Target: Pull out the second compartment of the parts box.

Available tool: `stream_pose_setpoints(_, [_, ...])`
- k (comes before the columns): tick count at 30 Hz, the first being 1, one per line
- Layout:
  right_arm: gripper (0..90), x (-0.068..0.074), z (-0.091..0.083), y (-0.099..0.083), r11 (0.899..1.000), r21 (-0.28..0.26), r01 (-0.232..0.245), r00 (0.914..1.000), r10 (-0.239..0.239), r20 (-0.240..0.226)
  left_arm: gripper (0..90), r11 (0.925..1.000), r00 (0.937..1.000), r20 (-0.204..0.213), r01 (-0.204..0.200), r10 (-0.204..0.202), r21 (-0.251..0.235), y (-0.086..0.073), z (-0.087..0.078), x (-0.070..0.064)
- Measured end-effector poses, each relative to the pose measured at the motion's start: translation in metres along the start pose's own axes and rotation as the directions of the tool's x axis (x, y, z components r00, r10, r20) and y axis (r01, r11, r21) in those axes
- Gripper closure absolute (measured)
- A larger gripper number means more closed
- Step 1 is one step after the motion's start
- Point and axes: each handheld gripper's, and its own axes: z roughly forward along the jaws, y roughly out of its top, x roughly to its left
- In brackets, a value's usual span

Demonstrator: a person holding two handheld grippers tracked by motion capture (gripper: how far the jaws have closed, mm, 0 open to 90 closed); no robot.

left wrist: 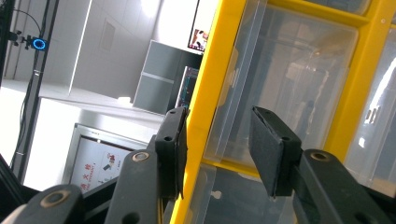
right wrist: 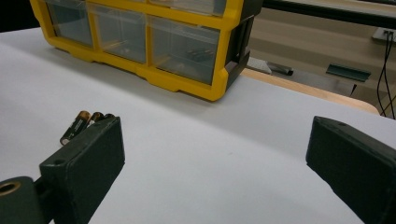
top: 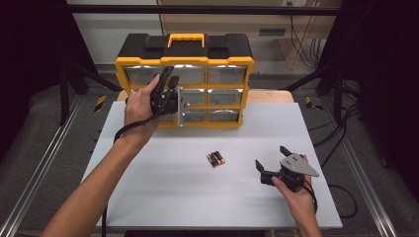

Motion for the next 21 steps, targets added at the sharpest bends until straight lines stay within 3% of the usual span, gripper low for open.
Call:
stream_pose_setpoints(15, [5.1,-0.0005,0.0001,0.0,1.0,-0.004,0.009,1.0,-0.009,0.002,57.6,0.9996,0.9996,-0.007,-0.027,0.027,0.003,0.0009,0.0016,-0.0027])
stream_pose_setpoints(21, [5.1,0.0011,0.0,0.0003,1.0,0.004,0.008,1.0,-0.008,0.001,58.1,0.9998,0.9998,-0.011,-0.018,0.018,0.005,-0.0007,0.0033,-0.0028])
